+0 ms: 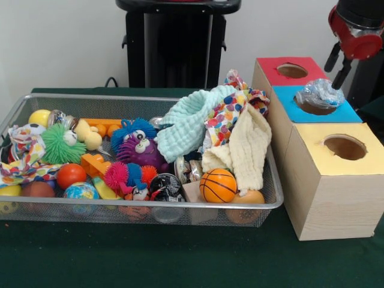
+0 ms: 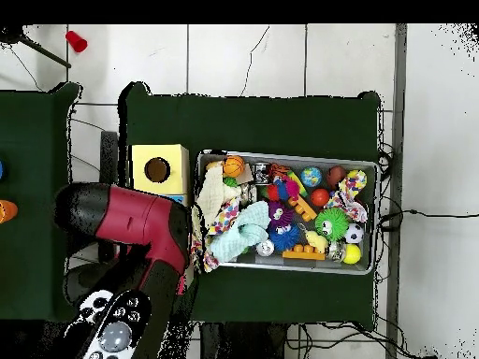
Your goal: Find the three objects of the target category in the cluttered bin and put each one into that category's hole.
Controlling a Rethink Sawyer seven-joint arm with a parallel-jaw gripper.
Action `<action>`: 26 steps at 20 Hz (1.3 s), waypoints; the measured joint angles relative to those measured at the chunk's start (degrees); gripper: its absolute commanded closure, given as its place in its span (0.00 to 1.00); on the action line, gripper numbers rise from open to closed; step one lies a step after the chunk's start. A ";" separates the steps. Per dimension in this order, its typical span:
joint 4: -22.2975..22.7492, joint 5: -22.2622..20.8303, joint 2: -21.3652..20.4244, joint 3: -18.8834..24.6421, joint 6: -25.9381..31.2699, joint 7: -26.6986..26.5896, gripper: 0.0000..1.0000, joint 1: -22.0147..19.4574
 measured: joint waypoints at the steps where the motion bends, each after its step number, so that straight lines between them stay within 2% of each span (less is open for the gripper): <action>1: 0.00 0.00 0.02 -0.01 0.01 0.00 1.00 0.00; 3: -0.01 -0.01 0.07 -0.02 0.02 0.00 1.00 0.00; 4: -0.02 -0.01 0.09 -0.02 0.02 0.00 0.00 0.01; 12: -0.88 -0.04 1.62 -0.98 1.06 0.00 0.00 0.00; 26: -0.90 -0.02 1.87 -1.64 1.47 0.01 0.00 0.00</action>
